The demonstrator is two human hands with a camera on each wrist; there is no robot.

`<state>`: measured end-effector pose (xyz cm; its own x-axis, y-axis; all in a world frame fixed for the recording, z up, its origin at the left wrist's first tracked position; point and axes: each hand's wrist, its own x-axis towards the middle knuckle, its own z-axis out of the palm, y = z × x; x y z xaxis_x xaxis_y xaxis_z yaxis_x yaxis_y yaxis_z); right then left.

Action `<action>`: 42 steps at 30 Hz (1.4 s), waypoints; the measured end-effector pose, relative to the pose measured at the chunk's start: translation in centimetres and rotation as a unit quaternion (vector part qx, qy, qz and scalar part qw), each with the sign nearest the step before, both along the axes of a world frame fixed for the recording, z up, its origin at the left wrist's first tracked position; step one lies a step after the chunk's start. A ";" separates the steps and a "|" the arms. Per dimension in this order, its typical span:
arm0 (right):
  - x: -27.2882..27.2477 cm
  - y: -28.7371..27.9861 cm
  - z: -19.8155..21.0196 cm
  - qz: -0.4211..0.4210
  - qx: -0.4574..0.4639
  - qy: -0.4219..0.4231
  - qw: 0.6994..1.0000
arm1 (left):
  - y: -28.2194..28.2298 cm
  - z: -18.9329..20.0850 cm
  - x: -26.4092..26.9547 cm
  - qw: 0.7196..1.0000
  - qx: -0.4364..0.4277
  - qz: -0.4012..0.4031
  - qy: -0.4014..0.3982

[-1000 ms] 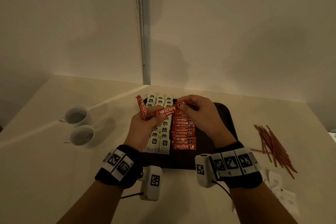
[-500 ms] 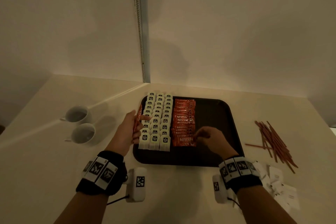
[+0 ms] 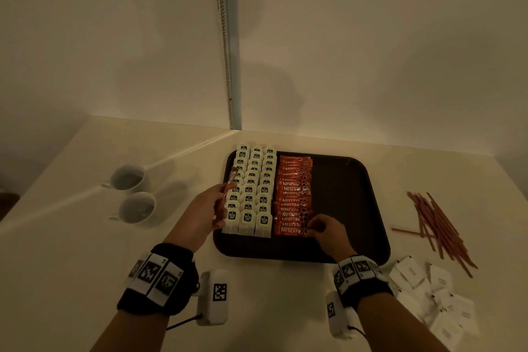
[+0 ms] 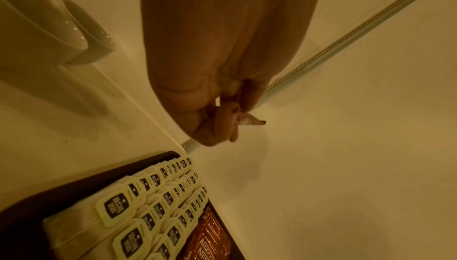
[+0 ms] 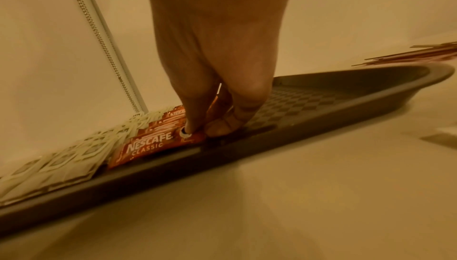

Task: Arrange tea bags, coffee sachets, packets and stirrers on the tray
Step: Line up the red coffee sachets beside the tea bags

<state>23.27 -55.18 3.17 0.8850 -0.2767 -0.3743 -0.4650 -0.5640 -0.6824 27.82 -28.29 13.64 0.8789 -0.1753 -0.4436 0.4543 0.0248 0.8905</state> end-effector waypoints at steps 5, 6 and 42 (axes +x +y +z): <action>0.0 0.1 -0.4 -0.009 -0.010 -0.001 1.000 | 0.4 -0.4 -0.2 0.998 -0.007 -0.034 -0.058; 0.1 0.1 -0.5 -0.013 -0.010 -0.001 1.000 | 0.5 -0.5 -0.1 0.996 0.014 -0.025 -0.079; 0.6 6.8 16.7 0.111 0.249 -0.195 0.942 | -2.3 4.5 -0.7 0.975 -0.015 -0.032 -0.218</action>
<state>23.90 -48.35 19.86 0.9975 0.0556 -0.0433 -0.0325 -0.1825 -0.9827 27.11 -30.62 18.10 0.9699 -0.2422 -0.0238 0.0339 0.0377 0.9987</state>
